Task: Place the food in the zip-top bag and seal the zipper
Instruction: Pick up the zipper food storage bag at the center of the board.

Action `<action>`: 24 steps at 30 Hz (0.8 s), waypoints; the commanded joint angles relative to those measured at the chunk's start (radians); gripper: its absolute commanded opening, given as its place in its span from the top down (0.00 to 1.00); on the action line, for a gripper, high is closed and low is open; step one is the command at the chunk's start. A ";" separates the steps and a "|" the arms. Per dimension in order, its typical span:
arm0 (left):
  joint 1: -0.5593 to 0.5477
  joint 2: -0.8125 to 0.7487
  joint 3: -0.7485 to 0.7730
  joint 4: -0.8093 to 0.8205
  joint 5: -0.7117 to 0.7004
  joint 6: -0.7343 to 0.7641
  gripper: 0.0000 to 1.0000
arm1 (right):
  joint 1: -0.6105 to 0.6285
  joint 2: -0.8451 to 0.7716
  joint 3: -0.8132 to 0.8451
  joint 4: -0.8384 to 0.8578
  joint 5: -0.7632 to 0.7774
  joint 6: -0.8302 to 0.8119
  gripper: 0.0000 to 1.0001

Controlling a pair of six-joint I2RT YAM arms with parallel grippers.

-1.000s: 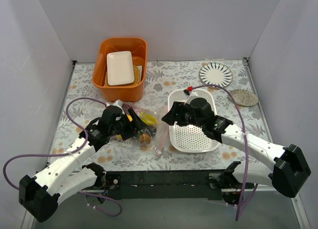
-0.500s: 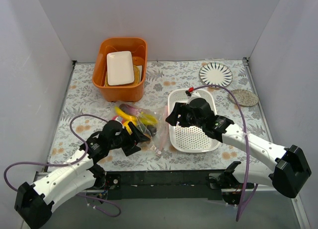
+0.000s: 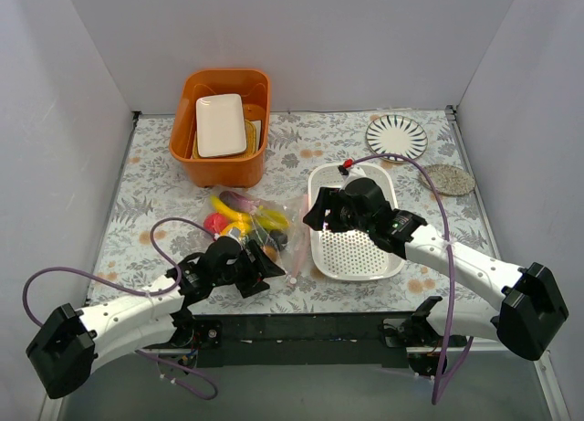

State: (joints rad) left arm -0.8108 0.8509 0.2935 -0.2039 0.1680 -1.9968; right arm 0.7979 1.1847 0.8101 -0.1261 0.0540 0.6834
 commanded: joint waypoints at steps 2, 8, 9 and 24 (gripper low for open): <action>-0.059 0.054 -0.056 0.191 -0.093 -0.206 0.39 | -0.008 0.000 0.044 0.000 0.021 -0.012 0.26; -0.087 0.097 -0.070 0.273 -0.225 -0.243 0.42 | -0.008 -0.007 0.050 -0.010 0.027 -0.013 0.26; -0.087 0.097 -0.079 0.279 -0.240 -0.250 0.42 | -0.008 -0.008 0.054 -0.013 0.029 -0.015 0.26; -0.123 0.194 -0.123 0.458 -0.280 -0.321 0.55 | -0.008 0.019 0.054 -0.014 0.012 -0.015 0.26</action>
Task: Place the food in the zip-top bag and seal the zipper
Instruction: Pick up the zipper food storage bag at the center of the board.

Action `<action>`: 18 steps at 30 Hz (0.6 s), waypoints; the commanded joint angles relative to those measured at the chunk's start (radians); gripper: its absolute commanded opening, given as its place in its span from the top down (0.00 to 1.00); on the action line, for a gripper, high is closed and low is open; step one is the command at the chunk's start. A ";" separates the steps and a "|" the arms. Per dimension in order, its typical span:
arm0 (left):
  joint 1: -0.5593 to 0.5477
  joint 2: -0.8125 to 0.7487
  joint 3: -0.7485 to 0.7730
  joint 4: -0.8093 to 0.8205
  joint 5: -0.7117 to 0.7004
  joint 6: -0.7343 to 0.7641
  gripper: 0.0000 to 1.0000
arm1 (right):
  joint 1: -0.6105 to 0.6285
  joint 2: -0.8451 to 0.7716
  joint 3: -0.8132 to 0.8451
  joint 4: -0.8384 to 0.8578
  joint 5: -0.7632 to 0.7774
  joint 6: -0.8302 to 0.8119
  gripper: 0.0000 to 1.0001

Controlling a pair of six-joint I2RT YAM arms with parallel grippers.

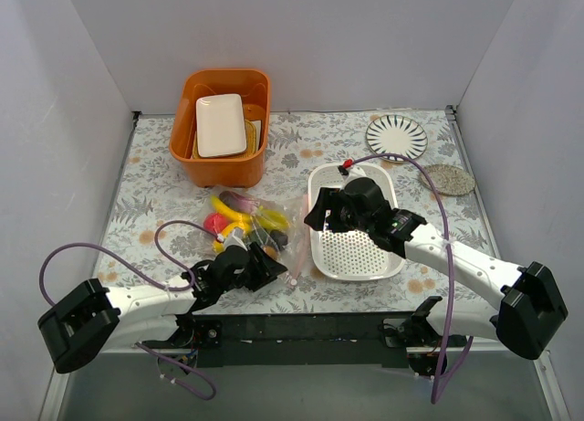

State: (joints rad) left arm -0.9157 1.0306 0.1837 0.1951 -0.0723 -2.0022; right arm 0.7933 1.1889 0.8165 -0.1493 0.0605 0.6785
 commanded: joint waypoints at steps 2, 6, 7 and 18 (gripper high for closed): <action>-0.018 0.008 -0.013 0.060 -0.050 -0.317 0.64 | -0.003 0.021 0.047 0.010 -0.001 -0.008 0.26; -0.018 -0.046 -0.004 -0.032 -0.083 -0.336 0.83 | -0.003 0.028 0.041 0.020 -0.027 0.000 0.27; -0.018 -0.084 0.003 -0.064 -0.093 -0.345 0.86 | -0.003 0.029 0.038 0.025 -0.045 0.003 0.27; -0.012 -0.489 0.059 -0.573 -0.283 -0.408 0.97 | 0.000 0.083 0.009 0.096 -0.215 0.061 0.24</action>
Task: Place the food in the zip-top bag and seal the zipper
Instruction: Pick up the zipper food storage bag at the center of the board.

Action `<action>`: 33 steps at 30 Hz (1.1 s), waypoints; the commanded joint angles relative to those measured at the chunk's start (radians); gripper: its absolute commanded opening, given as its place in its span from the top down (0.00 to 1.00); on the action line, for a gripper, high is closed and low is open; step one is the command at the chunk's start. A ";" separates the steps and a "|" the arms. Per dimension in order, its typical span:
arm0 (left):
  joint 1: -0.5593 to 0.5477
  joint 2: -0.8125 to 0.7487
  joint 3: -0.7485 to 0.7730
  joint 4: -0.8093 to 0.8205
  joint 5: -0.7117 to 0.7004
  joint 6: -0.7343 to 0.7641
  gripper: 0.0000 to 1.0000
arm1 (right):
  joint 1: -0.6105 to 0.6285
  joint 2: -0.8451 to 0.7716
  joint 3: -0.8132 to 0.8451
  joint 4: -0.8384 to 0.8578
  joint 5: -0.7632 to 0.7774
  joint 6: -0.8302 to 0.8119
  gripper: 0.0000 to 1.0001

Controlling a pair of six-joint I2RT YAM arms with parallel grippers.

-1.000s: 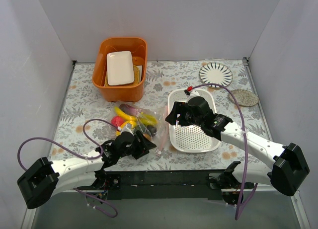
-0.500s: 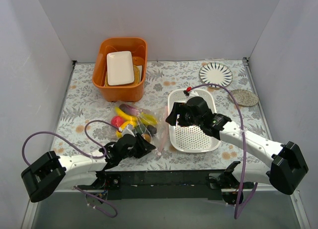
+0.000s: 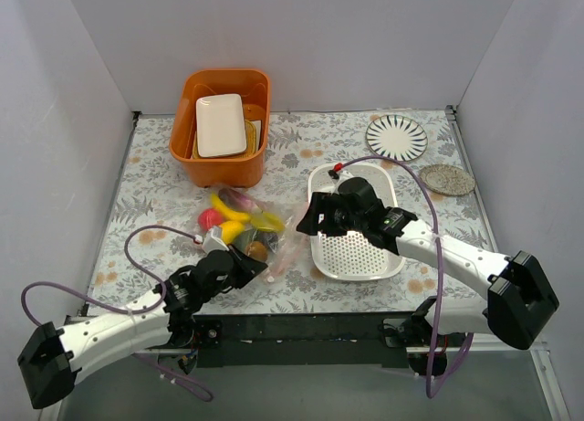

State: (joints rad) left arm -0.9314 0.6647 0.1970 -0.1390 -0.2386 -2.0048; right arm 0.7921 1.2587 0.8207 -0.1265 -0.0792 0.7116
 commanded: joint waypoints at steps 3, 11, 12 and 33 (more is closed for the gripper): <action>0.005 -0.203 0.055 -0.312 -0.145 -0.419 0.96 | 0.002 0.031 0.008 0.096 -0.099 0.052 0.16; 0.005 -0.229 0.114 -0.379 -0.179 -0.416 0.95 | 0.027 0.111 0.072 0.051 -0.145 0.143 0.02; 0.005 -0.231 0.120 -0.381 -0.180 -0.414 0.95 | 0.044 0.111 0.074 0.054 -0.149 0.156 0.02; 0.003 -0.211 0.346 -0.461 -0.294 -0.296 0.90 | 0.113 -0.018 0.169 -0.093 0.017 0.163 0.02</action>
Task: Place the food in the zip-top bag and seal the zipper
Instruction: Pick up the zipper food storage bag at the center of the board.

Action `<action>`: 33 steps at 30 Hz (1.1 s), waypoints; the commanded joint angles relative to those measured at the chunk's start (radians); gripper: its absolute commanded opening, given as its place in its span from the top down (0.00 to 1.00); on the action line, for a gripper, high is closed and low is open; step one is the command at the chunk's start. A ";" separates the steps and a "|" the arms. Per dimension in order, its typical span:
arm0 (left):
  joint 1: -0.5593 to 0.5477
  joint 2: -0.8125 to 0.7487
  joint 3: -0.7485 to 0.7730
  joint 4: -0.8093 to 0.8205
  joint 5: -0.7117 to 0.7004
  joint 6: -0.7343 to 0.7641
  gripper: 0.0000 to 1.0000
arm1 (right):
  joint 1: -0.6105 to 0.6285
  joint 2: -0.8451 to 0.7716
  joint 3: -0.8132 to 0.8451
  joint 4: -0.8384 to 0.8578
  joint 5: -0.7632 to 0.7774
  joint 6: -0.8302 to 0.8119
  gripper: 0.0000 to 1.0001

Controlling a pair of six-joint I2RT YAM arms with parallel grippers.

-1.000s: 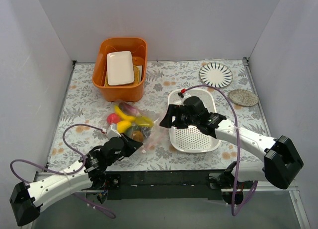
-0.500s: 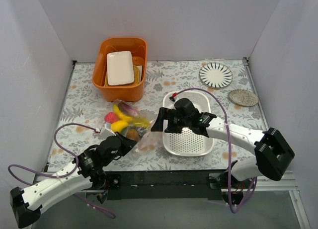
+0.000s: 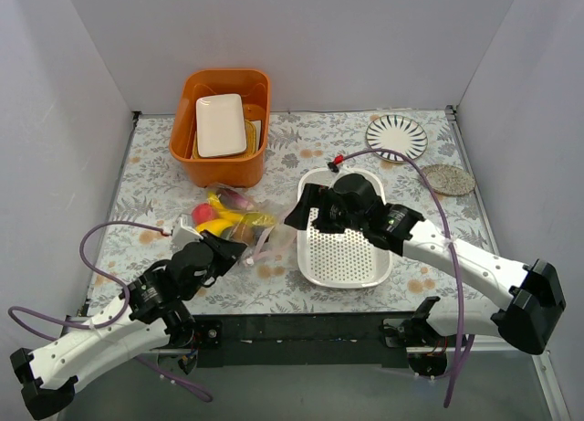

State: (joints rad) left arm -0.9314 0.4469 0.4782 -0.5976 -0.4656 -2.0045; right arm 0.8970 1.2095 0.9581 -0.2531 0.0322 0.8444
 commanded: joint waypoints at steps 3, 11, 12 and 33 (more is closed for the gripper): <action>0.005 0.009 0.094 0.004 -0.076 -0.275 0.90 | 0.026 0.065 0.002 0.093 -0.164 0.097 0.02; 0.003 0.010 0.134 -0.022 -0.082 -0.249 0.88 | 0.054 0.108 0.014 0.140 -0.175 0.157 0.02; 0.005 0.007 0.135 -0.031 -0.073 -0.249 0.83 | 0.054 0.105 0.014 0.130 -0.146 0.153 0.02; 0.003 -0.057 -0.202 0.001 0.284 -0.410 0.40 | 0.037 0.056 0.053 0.011 -0.037 0.073 0.02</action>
State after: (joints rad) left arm -0.9314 0.3740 0.3069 -0.6243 -0.2138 -2.0048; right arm 0.9417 1.3037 0.9615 -0.2386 -0.0254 0.9356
